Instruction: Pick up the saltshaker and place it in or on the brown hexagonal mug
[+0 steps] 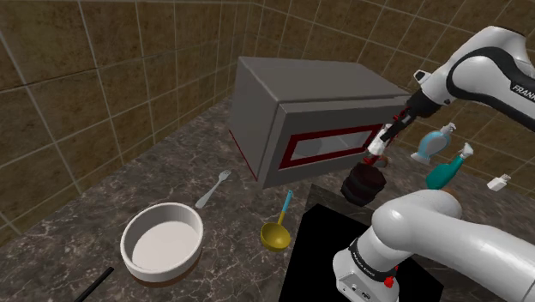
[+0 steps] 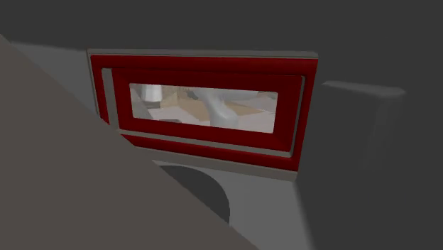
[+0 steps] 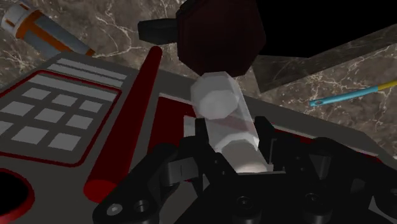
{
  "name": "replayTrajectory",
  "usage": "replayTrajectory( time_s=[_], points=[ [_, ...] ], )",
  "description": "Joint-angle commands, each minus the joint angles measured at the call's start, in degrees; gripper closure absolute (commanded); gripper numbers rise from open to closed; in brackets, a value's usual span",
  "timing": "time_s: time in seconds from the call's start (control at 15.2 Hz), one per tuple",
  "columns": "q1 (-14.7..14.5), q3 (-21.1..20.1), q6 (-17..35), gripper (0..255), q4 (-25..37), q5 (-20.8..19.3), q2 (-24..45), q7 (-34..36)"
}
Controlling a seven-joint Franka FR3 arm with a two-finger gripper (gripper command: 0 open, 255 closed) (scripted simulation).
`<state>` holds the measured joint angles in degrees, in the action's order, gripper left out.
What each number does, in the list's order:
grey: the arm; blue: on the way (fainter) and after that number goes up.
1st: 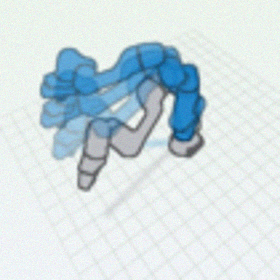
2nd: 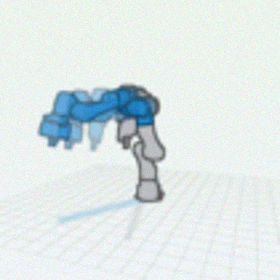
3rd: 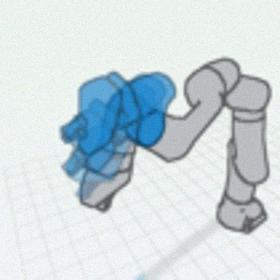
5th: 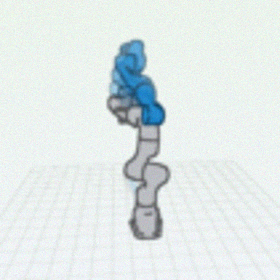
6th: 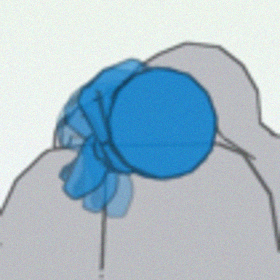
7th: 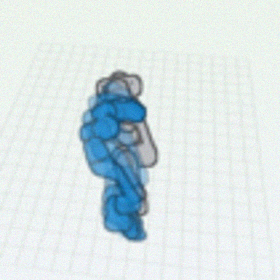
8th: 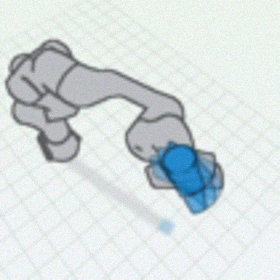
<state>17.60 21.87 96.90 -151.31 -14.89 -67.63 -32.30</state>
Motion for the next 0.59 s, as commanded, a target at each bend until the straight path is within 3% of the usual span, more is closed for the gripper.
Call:
replayTrajectory(
  time_s=[0.0, 0.07, 0.53],
  points=[
    [1.73, 2.26, -1.89, 255, -0.16, -1.98, -2.02, -2.55],
    [2.97, 3.83, -3.65, 255, 0.25, -3.37, -3.52, -4.5],
    [4.48, 6.08, 0.17, 255, -5.56, -5.59, -5.38, -4.85]
  ],
)
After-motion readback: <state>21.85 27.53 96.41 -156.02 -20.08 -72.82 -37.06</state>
